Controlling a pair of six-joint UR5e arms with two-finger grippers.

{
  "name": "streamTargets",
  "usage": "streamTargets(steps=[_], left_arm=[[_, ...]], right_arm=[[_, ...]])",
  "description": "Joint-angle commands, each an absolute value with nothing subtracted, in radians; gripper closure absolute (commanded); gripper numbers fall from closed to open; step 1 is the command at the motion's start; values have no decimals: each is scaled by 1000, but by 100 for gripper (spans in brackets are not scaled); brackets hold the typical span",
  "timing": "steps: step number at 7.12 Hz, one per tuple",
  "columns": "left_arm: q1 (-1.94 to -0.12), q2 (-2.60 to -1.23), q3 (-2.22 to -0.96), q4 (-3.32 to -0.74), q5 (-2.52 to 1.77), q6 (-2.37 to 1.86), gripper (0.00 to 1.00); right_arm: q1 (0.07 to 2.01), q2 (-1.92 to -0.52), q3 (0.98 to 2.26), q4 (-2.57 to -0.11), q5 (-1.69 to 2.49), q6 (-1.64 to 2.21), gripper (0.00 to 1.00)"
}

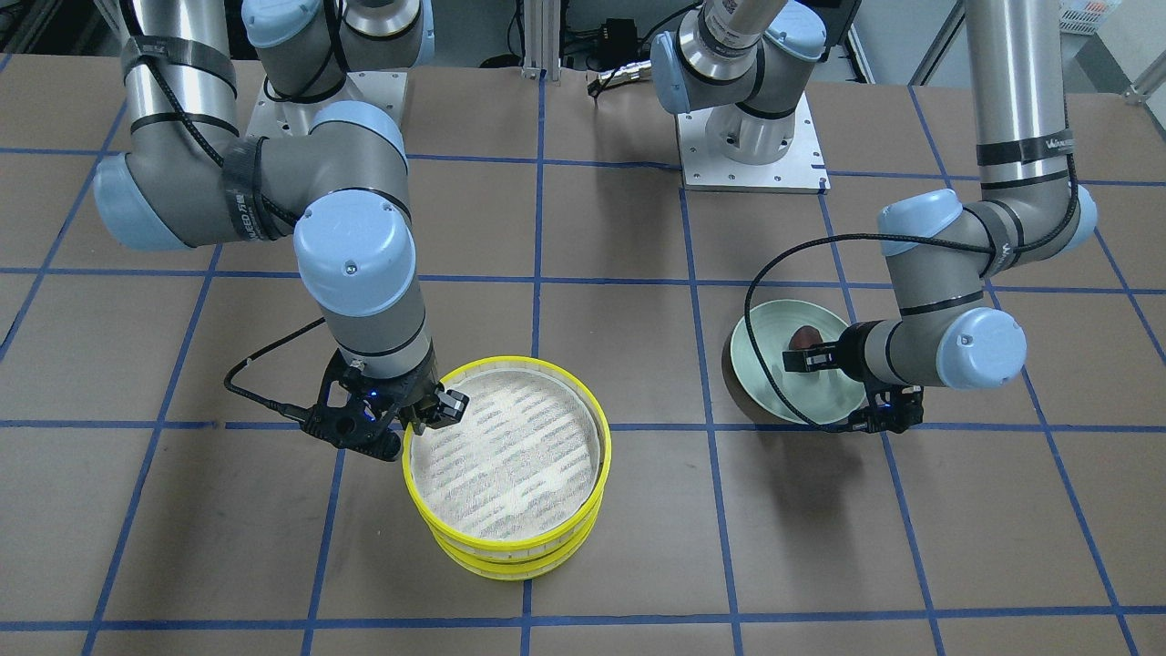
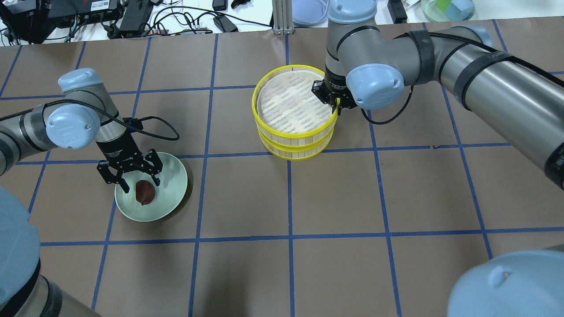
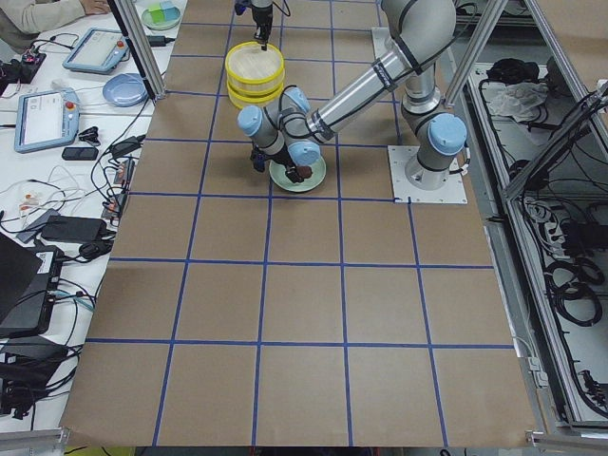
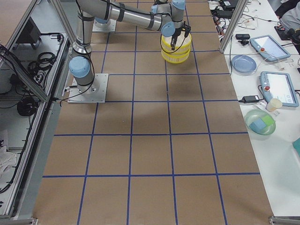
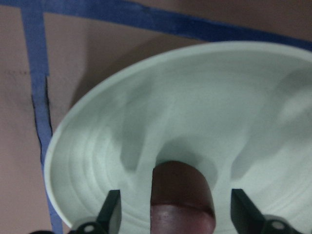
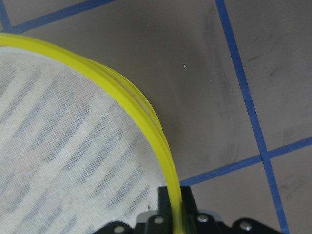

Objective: Stack buns with steamer

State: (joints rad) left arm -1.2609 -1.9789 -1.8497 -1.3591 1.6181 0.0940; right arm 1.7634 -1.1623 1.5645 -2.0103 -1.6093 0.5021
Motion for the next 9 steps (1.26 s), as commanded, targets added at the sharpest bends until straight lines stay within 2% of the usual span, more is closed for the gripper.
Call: streamTargets(steps=[1,9], left_arm=[[-1261,-1994,-1842,-1350,1615,87,100],[-1282,-1921,-1674,-1342,1488,-173,100]], right_arm=[[1764,-1144,1565,-2040,-1609,482,100],[1764,-1135,1583,-2046,-1609,489,100]])
